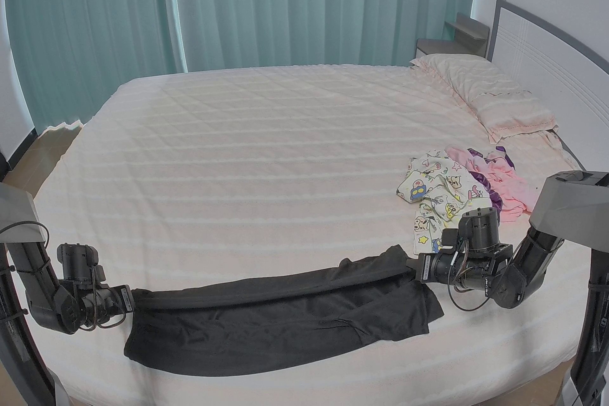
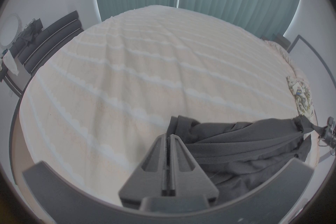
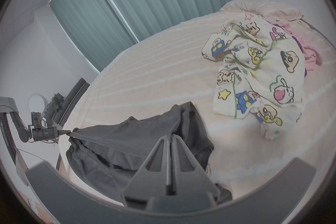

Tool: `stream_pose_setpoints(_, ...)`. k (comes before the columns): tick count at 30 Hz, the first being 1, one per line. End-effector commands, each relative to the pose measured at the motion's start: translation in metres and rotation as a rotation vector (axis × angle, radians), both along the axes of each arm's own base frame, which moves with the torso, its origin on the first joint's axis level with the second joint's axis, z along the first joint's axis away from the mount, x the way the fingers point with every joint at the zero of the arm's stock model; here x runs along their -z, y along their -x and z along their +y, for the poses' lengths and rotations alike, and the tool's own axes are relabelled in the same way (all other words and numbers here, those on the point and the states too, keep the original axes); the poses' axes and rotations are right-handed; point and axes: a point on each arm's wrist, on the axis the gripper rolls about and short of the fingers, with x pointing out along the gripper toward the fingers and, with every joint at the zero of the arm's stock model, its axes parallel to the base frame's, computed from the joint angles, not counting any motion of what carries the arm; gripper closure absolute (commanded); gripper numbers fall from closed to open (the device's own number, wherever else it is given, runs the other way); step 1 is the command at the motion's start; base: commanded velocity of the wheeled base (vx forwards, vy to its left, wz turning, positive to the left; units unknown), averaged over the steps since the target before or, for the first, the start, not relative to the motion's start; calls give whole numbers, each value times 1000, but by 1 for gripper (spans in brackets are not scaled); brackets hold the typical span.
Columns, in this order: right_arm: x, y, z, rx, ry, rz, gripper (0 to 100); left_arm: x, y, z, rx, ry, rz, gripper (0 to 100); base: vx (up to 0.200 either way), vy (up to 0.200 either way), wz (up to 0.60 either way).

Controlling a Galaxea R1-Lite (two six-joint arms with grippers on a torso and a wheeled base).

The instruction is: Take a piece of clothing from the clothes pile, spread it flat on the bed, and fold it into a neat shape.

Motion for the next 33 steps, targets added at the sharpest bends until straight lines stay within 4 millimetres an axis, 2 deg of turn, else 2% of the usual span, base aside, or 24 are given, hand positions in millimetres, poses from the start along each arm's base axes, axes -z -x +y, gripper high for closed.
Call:
stream_pose_setpoints(1,7,10,-3,-10,22,37,100,14,8,-2,16,-2,74,100,0,0,0)
stream_pose_setpoints(6,11,13,-4,-13,33,59,100,27,10,-2,29,-5,130,100,0,0,0)
stream_pose_setpoints(16,17,19,-5,-22,51,86,100,31,20,-7,44,3,174,100,0,0,0)
stream_pose_setpoints(17,17,19,-5,-22,52,88,0,31,21,-8,48,1,177,100,0,0,0)
stream_pose_setpoints(18,19,19,-5,-22,53,92,0,31,21,-9,55,2,180,0,0,0,0)
stream_pose_setpoints(25,15,14,-8,-1,39,69,0,29,24,-11,55,8,179,0,0,0,0)
stream_pose_setpoints(30,-1,7,-15,28,20,18,0,24,28,-7,26,14,139,0,0,0,0)
stream_pose_setpoints(33,-17,3,-13,42,-18,-21,0,9,27,1,-40,128,24,0,0,0,0)
